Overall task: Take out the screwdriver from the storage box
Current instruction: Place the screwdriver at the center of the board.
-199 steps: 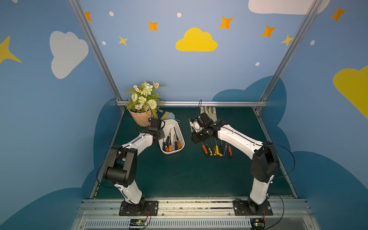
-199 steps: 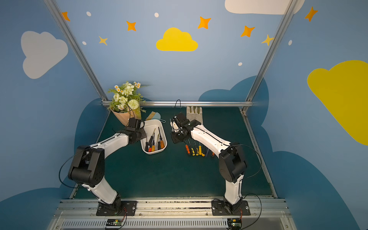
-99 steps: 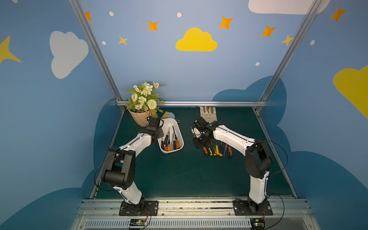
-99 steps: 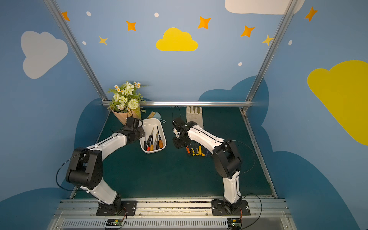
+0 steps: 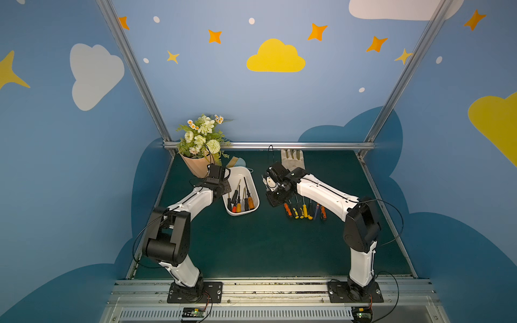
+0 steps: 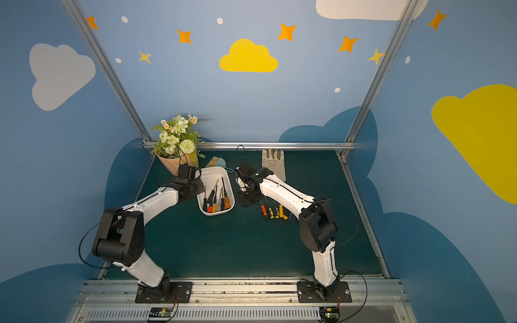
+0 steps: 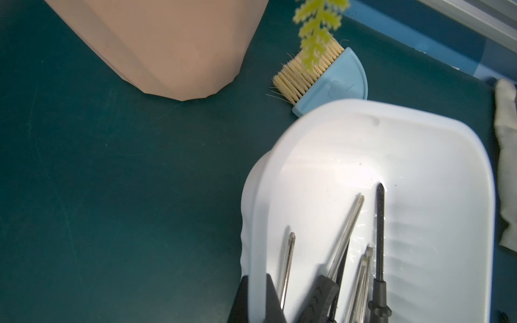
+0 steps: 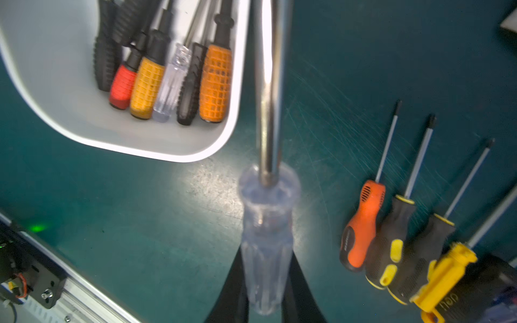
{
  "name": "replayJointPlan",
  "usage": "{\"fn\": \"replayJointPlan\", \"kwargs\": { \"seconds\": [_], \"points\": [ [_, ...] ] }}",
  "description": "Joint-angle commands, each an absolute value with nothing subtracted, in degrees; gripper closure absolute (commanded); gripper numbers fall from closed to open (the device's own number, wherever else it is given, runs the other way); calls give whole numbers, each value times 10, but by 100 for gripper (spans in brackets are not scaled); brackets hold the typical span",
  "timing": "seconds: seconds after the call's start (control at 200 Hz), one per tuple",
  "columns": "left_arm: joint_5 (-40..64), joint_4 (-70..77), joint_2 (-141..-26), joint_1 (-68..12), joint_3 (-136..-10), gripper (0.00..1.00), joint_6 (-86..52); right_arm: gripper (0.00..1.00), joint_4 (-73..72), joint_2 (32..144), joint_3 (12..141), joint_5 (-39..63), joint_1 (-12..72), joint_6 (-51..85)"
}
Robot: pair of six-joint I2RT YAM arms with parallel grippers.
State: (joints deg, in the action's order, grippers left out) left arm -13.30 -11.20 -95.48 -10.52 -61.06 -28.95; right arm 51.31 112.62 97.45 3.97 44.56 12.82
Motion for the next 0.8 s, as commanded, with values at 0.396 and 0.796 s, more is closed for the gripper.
{"fn": "replayJointPlan", "kwargs": {
  "seconds": [0.396,0.796],
  "points": [
    [-120,-102,-938,-106,-625,98,-303,100,611,1221,991,18,431,131],
    [-117,-103,-938,-106,-626,98,-305,100,642,1281,1035,8,416,135]
  ]
}}
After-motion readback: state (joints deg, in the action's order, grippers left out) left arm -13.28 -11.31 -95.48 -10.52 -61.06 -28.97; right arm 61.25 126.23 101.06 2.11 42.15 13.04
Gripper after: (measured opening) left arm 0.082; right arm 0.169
